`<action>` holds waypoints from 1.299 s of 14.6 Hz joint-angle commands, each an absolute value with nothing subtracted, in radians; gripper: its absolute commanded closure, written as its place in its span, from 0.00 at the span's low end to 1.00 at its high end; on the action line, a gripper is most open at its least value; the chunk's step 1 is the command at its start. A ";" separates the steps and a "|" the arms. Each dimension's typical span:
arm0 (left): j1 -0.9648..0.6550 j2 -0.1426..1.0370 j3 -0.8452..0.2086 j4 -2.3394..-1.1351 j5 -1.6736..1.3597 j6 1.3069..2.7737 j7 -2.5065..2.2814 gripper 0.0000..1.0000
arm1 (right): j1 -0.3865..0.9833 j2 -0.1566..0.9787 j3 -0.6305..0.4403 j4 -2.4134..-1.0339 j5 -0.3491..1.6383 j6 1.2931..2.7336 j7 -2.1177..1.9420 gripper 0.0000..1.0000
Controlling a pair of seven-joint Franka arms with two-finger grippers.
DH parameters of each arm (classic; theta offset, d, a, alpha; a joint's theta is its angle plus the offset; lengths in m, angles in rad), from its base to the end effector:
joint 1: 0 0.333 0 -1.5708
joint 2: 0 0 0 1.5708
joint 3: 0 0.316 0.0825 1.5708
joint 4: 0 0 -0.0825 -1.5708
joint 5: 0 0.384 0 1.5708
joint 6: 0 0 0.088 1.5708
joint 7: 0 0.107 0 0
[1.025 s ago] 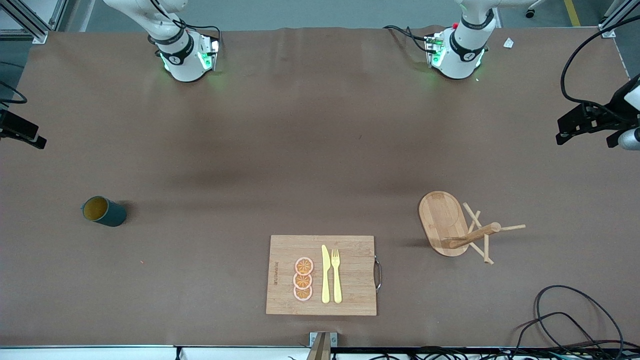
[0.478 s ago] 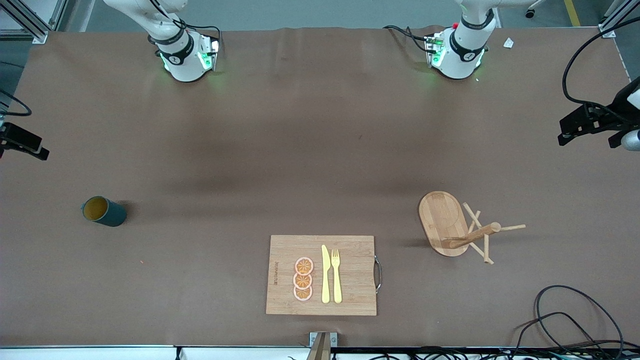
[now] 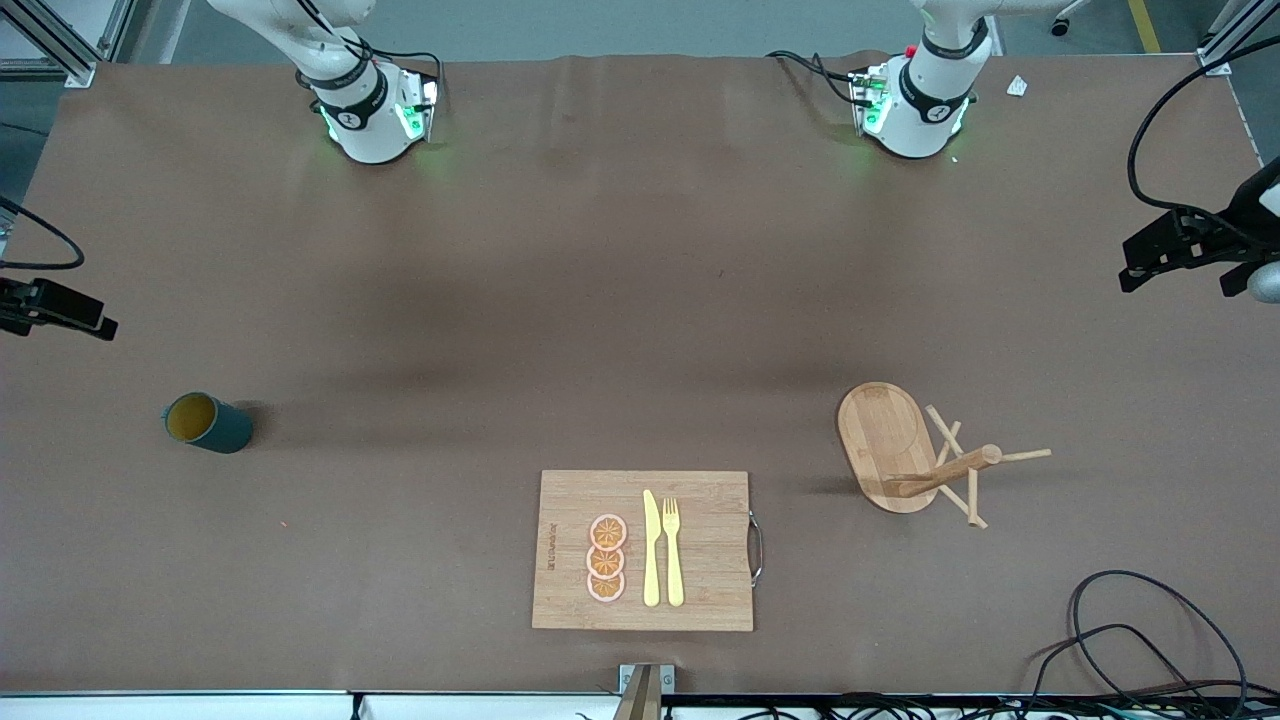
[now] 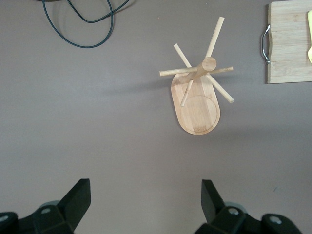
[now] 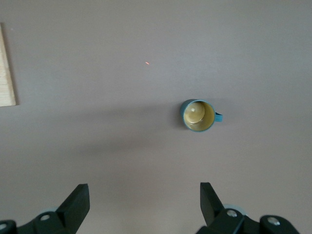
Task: Pass cup and hang on rack
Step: 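Move the right gripper down toward the teal mug, then lower the right gripper over the teal mug rim and close it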
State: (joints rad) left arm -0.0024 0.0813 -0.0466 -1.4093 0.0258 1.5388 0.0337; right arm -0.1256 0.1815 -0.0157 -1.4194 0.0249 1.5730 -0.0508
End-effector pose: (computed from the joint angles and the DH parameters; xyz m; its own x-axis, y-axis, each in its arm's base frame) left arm 0.5766 -0.0241 0.6517 0.9955 -0.0814 0.0475 -0.0803 -0.9965 -0.0236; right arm 0.6039 -0.0823 0.5904 0.9956 -0.0902 -0.0267 -0.0908 -0.9956 -0.0234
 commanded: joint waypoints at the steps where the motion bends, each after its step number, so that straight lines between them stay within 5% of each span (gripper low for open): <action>1: -0.005 0.074 -0.046 -1.416 0.043 1.548 0.034 0.00 | -0.161 0.163 -0.009 -1.503 0.040 1.643 -0.086 0.00; 12: -0.006 0.072 -0.046 -1.416 0.043 1.548 0.029 0.00 | -0.181 0.207 -0.011 -1.818 0.031 1.992 -0.133 0.00; 19: -0.006 0.072 -0.046 -1.416 0.043 1.546 0.028 0.00 | -0.226 0.320 -0.011 -1.829 0.031 2.071 -0.149 0.00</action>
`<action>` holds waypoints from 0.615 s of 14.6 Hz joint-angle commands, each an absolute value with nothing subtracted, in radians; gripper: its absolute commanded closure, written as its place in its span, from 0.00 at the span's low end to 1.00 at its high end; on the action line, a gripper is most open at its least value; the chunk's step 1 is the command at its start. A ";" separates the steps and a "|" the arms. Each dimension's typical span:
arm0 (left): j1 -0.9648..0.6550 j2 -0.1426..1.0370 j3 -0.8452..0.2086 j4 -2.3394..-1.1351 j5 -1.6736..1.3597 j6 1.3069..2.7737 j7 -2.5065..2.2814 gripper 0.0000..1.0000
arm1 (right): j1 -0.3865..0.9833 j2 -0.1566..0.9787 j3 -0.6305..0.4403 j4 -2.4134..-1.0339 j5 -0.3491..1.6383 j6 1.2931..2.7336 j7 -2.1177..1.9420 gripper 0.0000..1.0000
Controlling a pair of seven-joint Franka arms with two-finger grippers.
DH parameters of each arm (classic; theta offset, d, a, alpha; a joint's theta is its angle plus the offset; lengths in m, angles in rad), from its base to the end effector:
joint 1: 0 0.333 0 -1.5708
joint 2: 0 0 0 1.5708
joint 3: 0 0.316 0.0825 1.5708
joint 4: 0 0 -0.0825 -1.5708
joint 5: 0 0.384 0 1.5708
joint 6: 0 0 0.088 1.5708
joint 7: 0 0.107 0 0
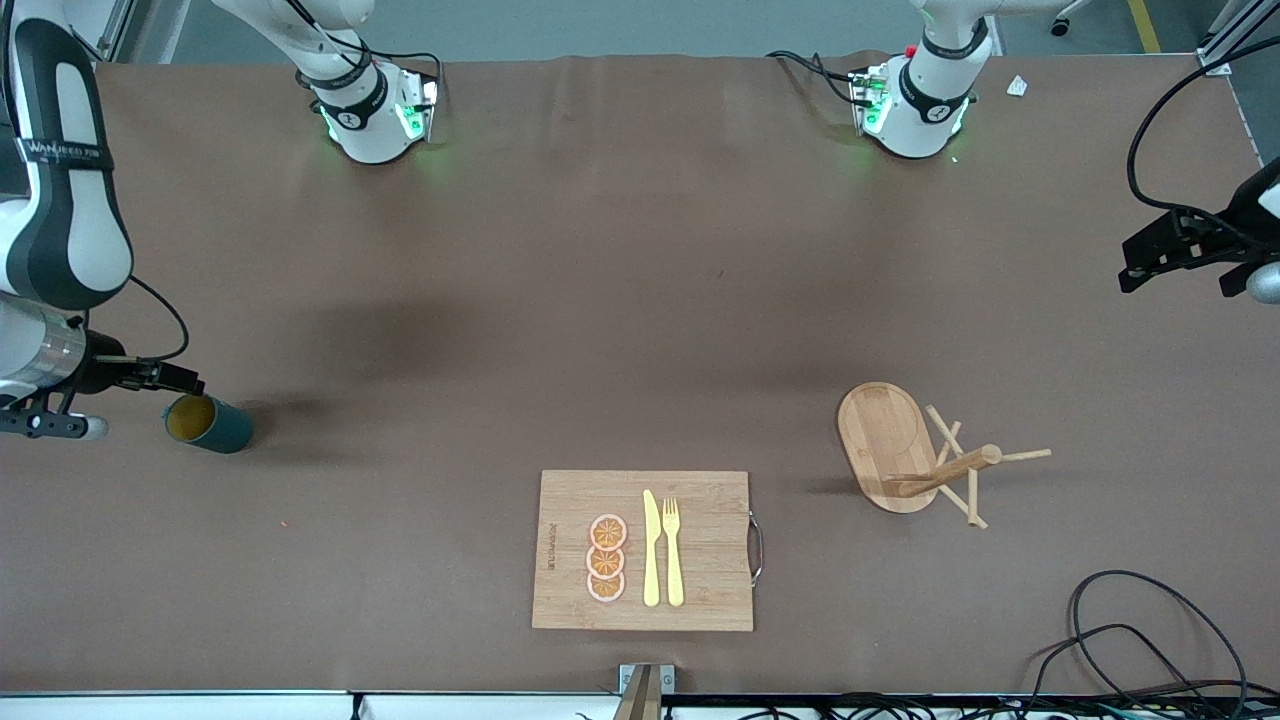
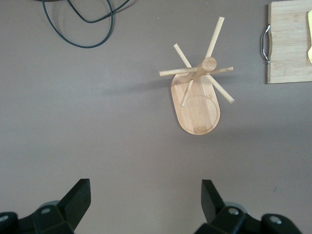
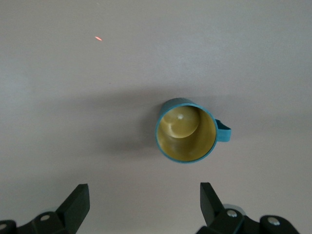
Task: Pass cup and hang on rack
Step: 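Lower the right gripper over the teal mug rim and close it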
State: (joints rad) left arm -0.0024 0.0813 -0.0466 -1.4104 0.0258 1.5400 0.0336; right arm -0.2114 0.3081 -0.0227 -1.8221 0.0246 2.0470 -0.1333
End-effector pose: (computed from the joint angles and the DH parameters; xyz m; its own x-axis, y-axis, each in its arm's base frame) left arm 0.5767 -0.0242 0.6513 0.9956 -0.0813 0.0476 -0.0803 -0.9965 -0.0236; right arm 0.6060 -0.1423 0.3614 0.9906 -0.1106 -0.0805 -0.1129 -0.9933 -0.0249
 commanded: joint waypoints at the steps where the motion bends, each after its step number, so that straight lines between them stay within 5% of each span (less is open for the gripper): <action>1: -0.006 0.072 -0.046 -1.416 0.043 1.546 0.028 0.00 | -0.221 0.331 -0.011 -1.827 0.032 2.083 -0.149 0.00; 9: -0.006 0.072 -0.046 -1.416 0.041 1.546 0.028 0.00 | -0.219 0.408 -0.011 -1.827 0.032 2.166 -0.149 0.00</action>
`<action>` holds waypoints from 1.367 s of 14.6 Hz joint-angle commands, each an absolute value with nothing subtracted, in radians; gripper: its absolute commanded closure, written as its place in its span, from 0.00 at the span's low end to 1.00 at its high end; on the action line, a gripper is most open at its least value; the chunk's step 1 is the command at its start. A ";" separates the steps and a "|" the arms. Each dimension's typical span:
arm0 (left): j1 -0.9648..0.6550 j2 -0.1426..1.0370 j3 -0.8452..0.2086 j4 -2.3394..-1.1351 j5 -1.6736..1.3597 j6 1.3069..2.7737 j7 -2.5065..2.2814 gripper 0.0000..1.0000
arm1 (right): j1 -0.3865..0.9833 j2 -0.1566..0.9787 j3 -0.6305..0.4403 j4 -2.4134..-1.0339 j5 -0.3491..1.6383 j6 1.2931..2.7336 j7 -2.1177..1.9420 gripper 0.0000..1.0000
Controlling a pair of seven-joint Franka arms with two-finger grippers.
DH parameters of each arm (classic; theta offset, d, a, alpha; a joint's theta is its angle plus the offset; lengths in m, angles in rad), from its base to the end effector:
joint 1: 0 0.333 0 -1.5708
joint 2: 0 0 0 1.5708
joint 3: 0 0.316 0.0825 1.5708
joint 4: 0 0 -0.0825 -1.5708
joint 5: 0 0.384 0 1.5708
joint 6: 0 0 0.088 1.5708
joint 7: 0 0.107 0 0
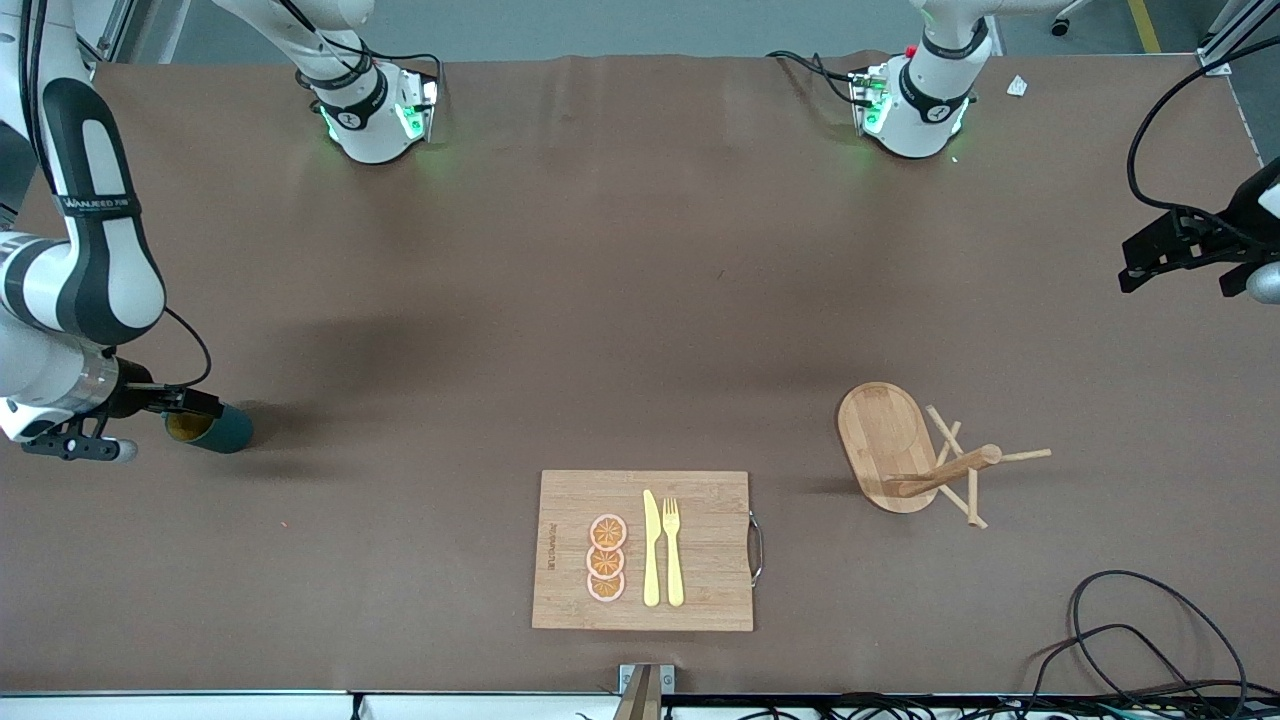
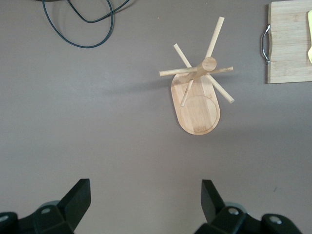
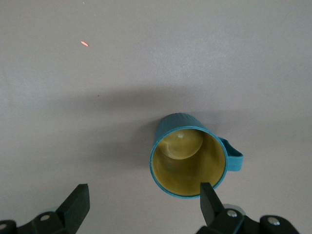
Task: Pass cup and hang on rack
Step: 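Lower the right gripper over the teal mug rim and close it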
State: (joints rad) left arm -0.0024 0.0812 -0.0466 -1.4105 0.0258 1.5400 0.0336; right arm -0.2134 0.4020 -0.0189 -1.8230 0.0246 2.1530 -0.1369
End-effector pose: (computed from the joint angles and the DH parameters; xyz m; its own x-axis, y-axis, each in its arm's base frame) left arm 0.5767 -0.0242 0.6513 0.9956 -0.0813 0.0476 -0.0803 -0.9965 -0.0236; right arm 0.6179 -0.1443 0.3103 0.9918 -0.1072 -0.0696 -0.1089 -0.9938 -0.0218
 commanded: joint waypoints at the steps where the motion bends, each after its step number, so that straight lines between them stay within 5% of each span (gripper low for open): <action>1: -0.006 0.072 -0.046 -1.416 0.043 1.546 0.028 0.00 | -0.219 0.416 -0.011 -1.828 0.032 2.166 -0.149 0.00; 20: -0.006 0.072 -0.046 -1.416 0.041 1.546 0.028 0.00 | -0.215 0.492 -0.011 -1.825 0.038 2.203 -0.140 0.00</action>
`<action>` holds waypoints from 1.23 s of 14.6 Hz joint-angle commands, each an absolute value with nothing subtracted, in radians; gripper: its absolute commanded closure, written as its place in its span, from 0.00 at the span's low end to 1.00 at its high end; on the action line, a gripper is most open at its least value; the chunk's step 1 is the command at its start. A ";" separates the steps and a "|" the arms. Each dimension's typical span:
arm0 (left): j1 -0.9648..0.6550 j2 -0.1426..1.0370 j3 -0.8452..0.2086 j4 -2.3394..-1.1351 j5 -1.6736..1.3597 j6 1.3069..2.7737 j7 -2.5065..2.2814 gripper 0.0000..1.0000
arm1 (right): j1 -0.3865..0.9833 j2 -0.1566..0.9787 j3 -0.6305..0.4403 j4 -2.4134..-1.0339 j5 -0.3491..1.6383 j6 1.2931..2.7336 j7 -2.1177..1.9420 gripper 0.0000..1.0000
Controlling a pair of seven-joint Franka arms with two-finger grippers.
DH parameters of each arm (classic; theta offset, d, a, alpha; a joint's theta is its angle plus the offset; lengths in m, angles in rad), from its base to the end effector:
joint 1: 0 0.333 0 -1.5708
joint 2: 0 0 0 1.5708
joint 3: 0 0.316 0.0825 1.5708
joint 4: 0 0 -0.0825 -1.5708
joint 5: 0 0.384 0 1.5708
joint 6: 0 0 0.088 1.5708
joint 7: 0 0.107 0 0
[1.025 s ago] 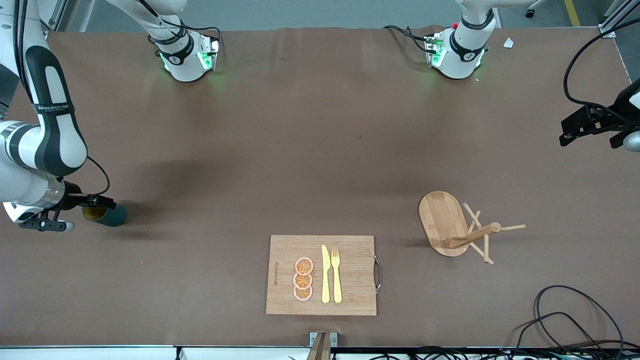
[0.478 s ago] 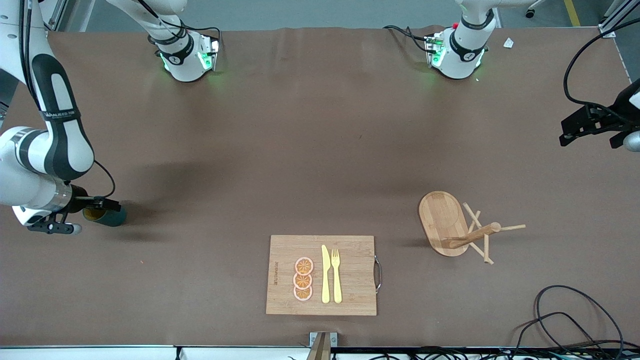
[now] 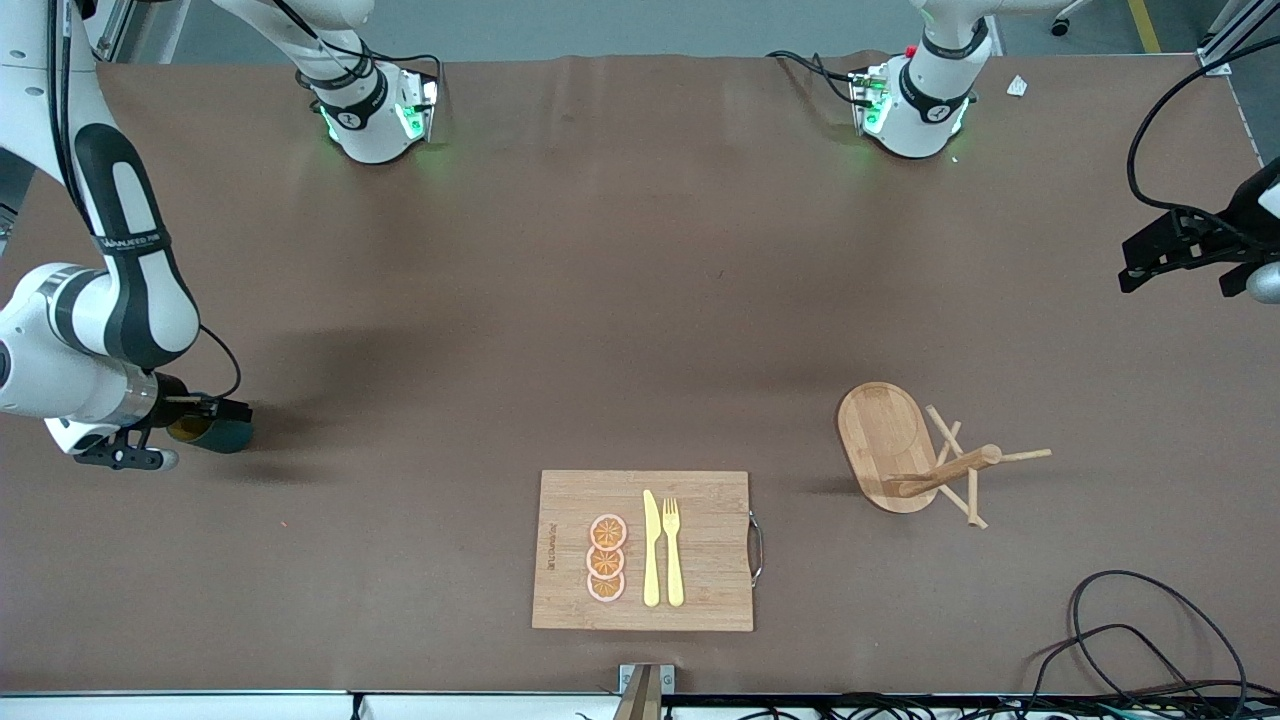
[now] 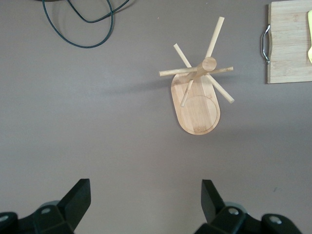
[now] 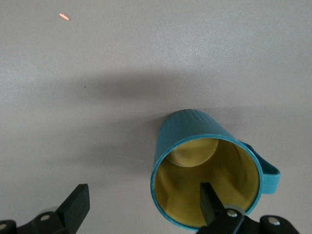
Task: Pass cup and hang on rack
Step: 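Lower the right gripper over the teal mug rim and close it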
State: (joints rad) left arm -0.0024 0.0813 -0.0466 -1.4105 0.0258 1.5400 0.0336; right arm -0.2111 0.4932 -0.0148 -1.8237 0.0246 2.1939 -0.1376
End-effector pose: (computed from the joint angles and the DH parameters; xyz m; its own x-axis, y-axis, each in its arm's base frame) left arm 0.5767 -0.0242 0.6512 0.9956 -0.0813 0.0475 -0.0803 -0.9965 -0.0236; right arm 0.6187 -0.1407 0.2553 0.9877 -0.1000 -0.1200 -0.1040 -0.9942 -0.0278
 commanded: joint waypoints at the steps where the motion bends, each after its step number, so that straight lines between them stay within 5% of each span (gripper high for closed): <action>1: -0.006 0.074 -0.046 -1.416 0.041 1.546 0.028 0.00 | -0.215 0.492 -0.011 -1.825 0.038 2.204 -0.140 0.00; 4: -0.006 0.072 -0.046 -1.416 0.041 1.546 0.028 0.00 | -0.216 0.508 -0.011 -1.824 0.038 2.209 -0.137 0.08; 11: -0.005 0.074 -0.046 -1.416 0.041 1.546 0.028 0.00 | -0.218 0.511 -0.011 -1.822 0.038 2.210 -0.137 0.50; 18: -0.006 0.074 -0.046 -1.416 0.041 1.546 0.028 0.00 | -0.229 0.515 -0.011 -1.819 0.038 2.212 -0.140 0.77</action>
